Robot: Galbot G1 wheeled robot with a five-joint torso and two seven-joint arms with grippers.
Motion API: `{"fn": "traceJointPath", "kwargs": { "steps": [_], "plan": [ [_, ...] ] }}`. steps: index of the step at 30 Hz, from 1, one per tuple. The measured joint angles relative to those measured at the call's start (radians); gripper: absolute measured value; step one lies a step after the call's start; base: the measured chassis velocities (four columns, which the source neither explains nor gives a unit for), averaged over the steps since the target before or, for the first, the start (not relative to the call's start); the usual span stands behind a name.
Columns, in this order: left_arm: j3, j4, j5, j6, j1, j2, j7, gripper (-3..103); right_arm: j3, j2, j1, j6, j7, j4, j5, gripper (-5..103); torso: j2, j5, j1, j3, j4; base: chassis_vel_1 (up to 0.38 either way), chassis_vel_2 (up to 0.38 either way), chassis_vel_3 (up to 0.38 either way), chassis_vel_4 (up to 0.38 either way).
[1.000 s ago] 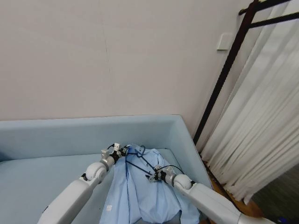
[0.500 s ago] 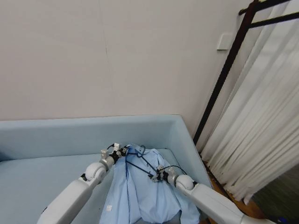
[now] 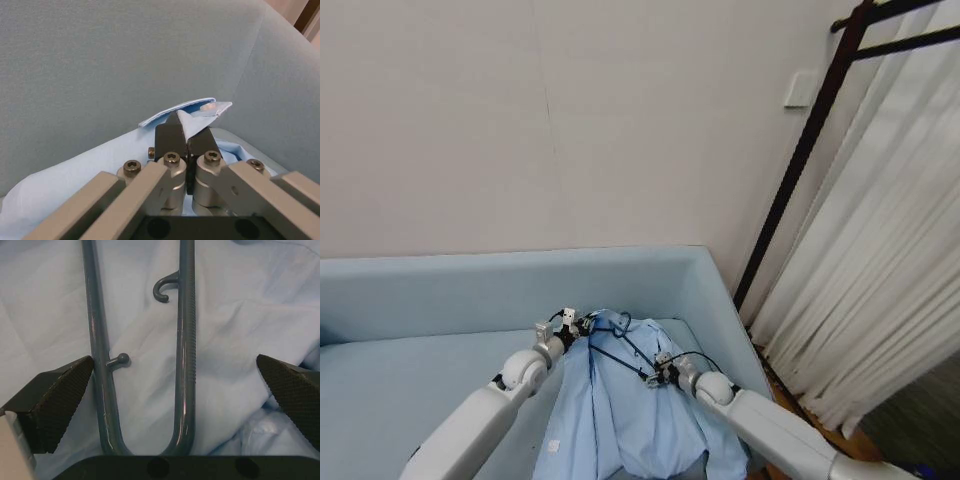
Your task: Pick up the clothes from the sofa and hang them on the clothes hanger.
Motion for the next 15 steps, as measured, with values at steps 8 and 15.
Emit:
{"fn": "traceJointPath", "kwargs": {
  "steps": [8, 15],
  "plan": [
    [-0.007, -0.005, -0.004, -0.001, 0.008, 0.011, 0.010, 0, -0.011, 0.000, 0.006, 0.012, -0.017, -0.004, -0.029, 100, 0.000, 0.0000, 0.000, 0.000, 0.0001, 0.000, 0.000, 0.000, 0.000],
    [-0.008, -0.008, -0.004, -0.002, 0.009, 0.011, 0.012, 0, -0.014, -0.006, -0.009, 0.017, -0.022, 0.000, -0.040, 100, 0.000, 0.0000, 0.000, 0.000, -0.0001, 0.000, 0.000, 0.000, 0.000]
  ]
}}
